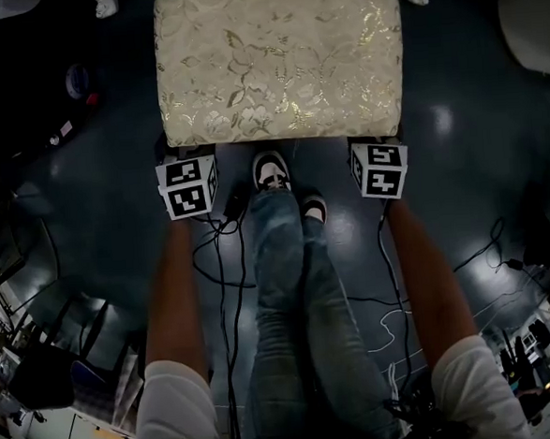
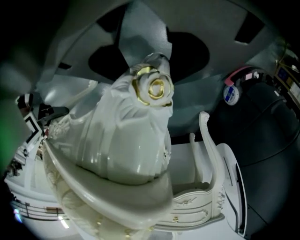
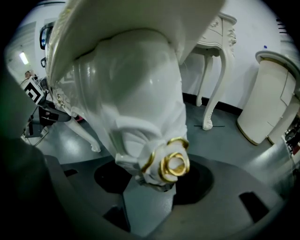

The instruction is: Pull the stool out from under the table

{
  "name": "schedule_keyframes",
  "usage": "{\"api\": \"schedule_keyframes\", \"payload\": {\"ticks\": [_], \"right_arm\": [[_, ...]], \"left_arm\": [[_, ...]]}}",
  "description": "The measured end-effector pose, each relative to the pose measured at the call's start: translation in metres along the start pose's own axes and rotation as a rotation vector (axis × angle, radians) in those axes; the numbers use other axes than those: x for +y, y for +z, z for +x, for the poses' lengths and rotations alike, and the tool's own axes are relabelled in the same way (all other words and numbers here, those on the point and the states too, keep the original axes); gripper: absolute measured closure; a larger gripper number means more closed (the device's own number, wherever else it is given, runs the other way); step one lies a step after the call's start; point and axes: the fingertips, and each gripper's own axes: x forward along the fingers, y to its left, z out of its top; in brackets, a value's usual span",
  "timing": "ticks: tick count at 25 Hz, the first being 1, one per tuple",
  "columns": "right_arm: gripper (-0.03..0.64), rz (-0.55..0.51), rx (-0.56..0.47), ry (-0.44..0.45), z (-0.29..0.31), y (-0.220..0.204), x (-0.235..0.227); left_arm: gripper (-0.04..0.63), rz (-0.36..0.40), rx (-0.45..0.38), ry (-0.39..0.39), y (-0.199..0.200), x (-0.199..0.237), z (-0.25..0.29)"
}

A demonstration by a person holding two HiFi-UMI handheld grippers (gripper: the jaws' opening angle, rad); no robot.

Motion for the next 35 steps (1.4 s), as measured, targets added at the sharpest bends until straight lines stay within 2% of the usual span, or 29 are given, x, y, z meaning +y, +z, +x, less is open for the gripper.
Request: {"api": "schedule_keyframes", "payload": {"ticks": [3, 11, 16, 22, 23, 25, 27, 30, 35], "right_arm": [[0.385, -0.004, 0.024, -0.006, -0.003, -0.001, 0.000], [0.382, 0.048, 0.008, -0.003, -0.030, -0.005, 0.000], [0.383, 0.055, 0.023, -0.023, -0.058, -0.007, -0.008], [0.433, 0.164, 0.013, -0.066, -0.106, 0.007, -0.025], [0.456, 0.176, 0.003, -0.072, -0.117, 0.013, -0.028], [0.509, 0.205, -0.021, -0.083, -0.139, 0.029, -0.032], [0.552, 0.237, -0.050, -0.085, -0.162, 0.049, -0.034], [0.589, 0.263, -0.089, -0.076, -0.195, 0.079, -0.032], [0.607, 0.332, -0.141, -0.049, -0.253, 0.131, -0.014]], "left_arm": [[0.347, -0.059, 0.010, 0.005, 0.000, -0.001, -0.001], [0.341, -0.096, 0.023, 0.045, -0.002, -0.001, -0.013], [0.341, -0.156, 0.063, 0.066, -0.008, -0.007, -0.041], [0.346, -0.123, 0.113, 0.045, 0.000, -0.034, -0.085], [0.387, -0.132, 0.102, 0.056, 0.007, -0.037, -0.096], [0.509, -0.154, 0.056, 0.069, 0.027, -0.045, -0.117], [0.518, -0.129, 0.018, 0.043, 0.049, -0.059, -0.136], [0.537, -0.048, 0.003, -0.011, 0.078, -0.081, -0.162], [0.566, -0.077, -0.090, -0.054, 0.144, -0.097, -0.223]]}}
